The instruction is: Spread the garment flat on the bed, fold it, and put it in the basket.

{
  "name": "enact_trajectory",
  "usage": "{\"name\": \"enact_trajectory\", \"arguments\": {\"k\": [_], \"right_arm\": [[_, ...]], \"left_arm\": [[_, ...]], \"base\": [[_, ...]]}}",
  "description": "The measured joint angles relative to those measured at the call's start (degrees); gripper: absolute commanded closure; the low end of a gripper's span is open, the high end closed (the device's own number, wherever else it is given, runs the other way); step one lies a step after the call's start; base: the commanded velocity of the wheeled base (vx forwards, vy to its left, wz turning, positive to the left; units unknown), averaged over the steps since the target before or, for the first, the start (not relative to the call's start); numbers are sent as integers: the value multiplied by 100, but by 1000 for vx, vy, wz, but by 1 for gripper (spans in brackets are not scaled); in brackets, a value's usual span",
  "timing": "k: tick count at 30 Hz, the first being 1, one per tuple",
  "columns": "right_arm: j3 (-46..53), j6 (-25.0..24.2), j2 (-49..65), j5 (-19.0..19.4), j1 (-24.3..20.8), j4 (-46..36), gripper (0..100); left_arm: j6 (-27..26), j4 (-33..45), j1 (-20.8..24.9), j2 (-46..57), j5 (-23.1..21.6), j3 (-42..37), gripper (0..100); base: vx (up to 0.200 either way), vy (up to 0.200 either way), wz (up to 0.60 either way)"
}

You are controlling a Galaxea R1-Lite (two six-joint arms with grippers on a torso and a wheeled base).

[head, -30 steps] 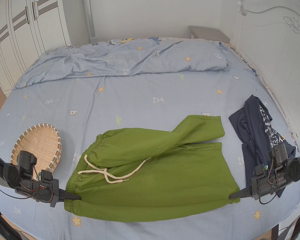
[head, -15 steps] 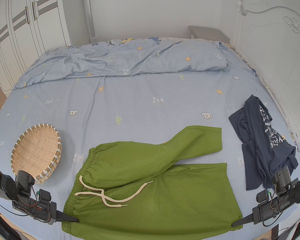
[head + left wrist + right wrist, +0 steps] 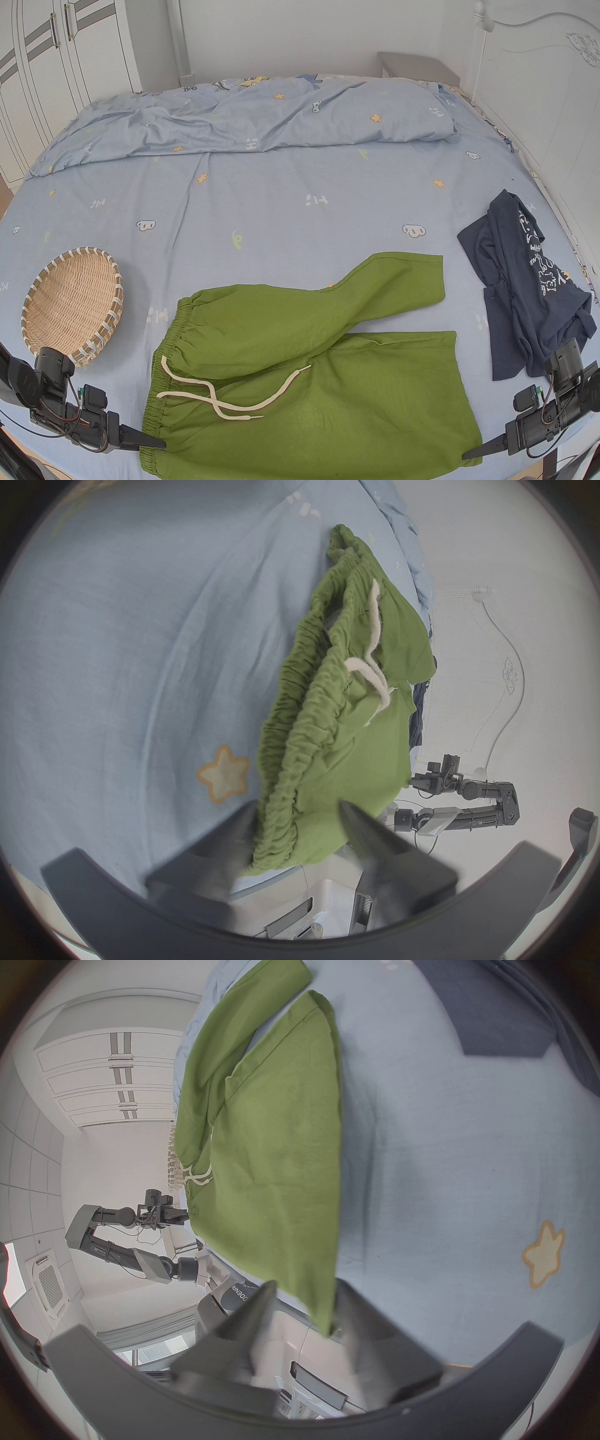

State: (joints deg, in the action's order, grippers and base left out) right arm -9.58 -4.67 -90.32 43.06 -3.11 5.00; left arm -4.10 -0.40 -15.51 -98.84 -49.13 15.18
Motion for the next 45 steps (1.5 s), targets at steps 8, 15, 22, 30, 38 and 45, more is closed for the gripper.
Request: {"name": "enact_trajectory", "arguments": {"k": [8, 15, 22, 30, 38, 45], "right_arm": [[9, 0, -4, 10, 16, 28, 0], [-161, -17, 440, -80, 149, 57, 0], [-1070, -28, 957, -266, 300, 30, 0], [-2592, -48, 1102, -356, 404, 9, 0], [-3243, -57, 997, -402, 399, 145, 0], [-3534, -68, 862, -613, 212, 277, 0]], "left_arm": [[51, 83, -56, -20, -27, 116, 0], [639, 527, -48, 522, -33, 480, 0], [1386, 1129, 269, 1119, -30, 1933, 0], [2038, 1375, 564, 852, -30, 3790, 0], [2161, 1122, 689, -88, 38, 4489, 0], [2127, 516, 848, -852, 310, 4904, 0]], "base": [[0, 0, 0], [0, 0, 0], [0, 0, 0], [0, 0, 0], [0, 0, 0], [0, 0, 0]]}}
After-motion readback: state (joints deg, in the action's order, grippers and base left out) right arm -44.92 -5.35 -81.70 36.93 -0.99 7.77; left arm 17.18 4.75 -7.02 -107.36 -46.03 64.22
